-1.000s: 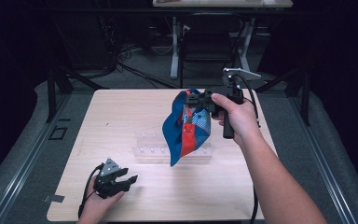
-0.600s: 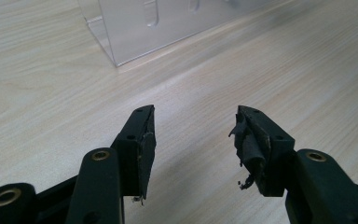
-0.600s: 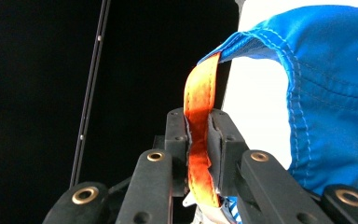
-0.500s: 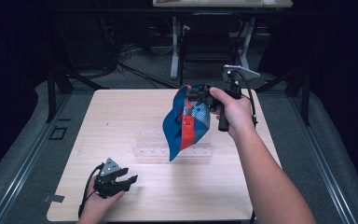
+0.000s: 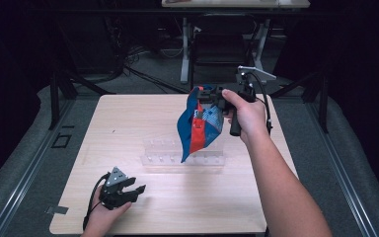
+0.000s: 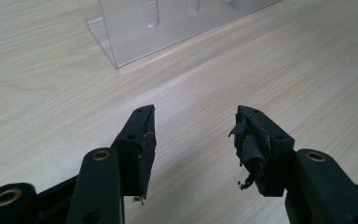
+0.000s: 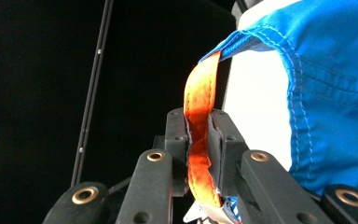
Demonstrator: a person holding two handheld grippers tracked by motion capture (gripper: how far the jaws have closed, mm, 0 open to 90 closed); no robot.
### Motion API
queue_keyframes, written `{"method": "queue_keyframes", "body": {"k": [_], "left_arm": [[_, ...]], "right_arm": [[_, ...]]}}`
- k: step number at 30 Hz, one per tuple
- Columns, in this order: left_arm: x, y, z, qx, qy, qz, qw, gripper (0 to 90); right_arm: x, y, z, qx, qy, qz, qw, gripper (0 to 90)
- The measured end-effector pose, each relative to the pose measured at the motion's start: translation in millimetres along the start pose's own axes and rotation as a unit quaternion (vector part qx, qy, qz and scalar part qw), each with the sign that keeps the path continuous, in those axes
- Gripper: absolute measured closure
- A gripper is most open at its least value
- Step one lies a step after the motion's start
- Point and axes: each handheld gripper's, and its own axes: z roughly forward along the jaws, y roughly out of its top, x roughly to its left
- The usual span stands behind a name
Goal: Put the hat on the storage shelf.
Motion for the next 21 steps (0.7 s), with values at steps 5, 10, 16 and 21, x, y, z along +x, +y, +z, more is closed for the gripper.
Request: {"method": "queue_keyframes", "body": {"k": [5,10,16,21], "left_arm": [[0.1,-0.1,0.0,0.000,0.000,0.000,1.0000,48.5],[-0.3,0.0,0.1,-0.001,0.000,-0.001,1.0000,48.5],[-1.7,0.0,0.8,-0.008,0.002,-0.004,1.0000,48.5],[-4.8,3.4,0.0,-0.020,0.000,-0.003,0.9998,48.3]], "right_arm": [[-5.4,0.9,1.2,-0.004,-0.011,0.005,0.9999,79.0],[-9.6,0.1,4.3,-0.007,-0.011,0.007,0.9999,79.0],[-10.9,0.2,5.1,-0.008,-0.011,0.010,0.9999,79.0],[-11.8,0.5,-3.1,-0.018,-0.011,0.010,0.9997,79.0]]}}
